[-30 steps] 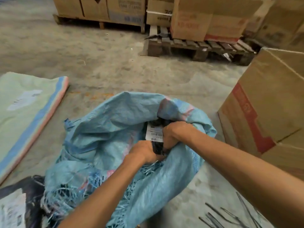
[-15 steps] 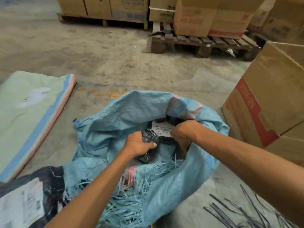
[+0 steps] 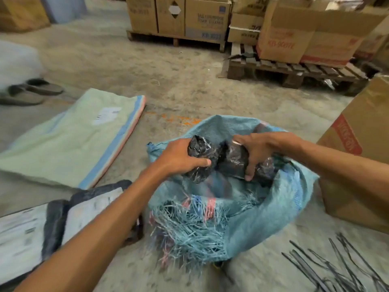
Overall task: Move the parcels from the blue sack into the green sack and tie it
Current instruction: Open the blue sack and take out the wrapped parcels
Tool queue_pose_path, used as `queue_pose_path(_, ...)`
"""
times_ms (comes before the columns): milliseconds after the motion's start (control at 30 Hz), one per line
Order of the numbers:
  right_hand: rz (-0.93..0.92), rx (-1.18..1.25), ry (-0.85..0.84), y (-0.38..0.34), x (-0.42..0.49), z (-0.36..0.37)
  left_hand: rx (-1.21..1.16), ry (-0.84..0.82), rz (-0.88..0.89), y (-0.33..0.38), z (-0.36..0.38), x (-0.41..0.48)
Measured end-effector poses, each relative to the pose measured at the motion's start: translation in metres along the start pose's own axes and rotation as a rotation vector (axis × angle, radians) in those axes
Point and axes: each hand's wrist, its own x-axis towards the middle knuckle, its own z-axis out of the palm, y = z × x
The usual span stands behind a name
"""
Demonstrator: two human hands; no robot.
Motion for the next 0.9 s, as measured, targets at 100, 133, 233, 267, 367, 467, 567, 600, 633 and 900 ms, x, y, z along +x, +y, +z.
queue_pose_path(100,-0.159,0.215,0.116,-0.034,-0.024,-0.026,-0.094,0.154,0.019,0.004,-0.053,-0.048)
queue_pose_path(133,-0.231,0.310,0.153,-0.051,-0.032,-0.033,-0.109,0.205,0.006,0.002,-0.072,-0.067)
queue_pose_path(233,-0.418,0.606,0.244,-0.110,-0.053,-0.043,-0.051,0.376,-0.050,-0.012,-0.119,-0.121)
queue_pose_path(267,-0.463,0.684,0.266,-0.131,-0.057,-0.039,-0.035,0.426,-0.078,-0.019,-0.130,-0.139)
queue_pose_path(367,-0.547,0.845,0.332,-0.184,-0.058,-0.010,-0.021,0.537,-0.191,-0.044,-0.147,-0.185)
queue_pose_path(467,-0.621,0.851,0.307,-0.235,-0.056,0.034,-0.073,0.549,-0.325,-0.079,-0.150,-0.234)
queue_pose_path(567,-0.673,0.819,0.250,-0.267,-0.058,0.090,-0.107,0.490,-0.462,-0.122,-0.135,-0.275)
queue_pose_path(600,-0.680,0.812,0.232,-0.275,-0.058,0.109,-0.135,0.471,-0.503,-0.138,-0.125,-0.288)
queue_pose_path(633,-0.682,0.804,0.219,-0.279,-0.058,0.127,-0.172,0.445,-0.538,-0.151,-0.114,-0.299)
queue_pose_path(900,-0.552,0.761,0.116,-0.303,-0.038,0.230,-0.490,0.337,-0.767,-0.249,-0.026,-0.358)
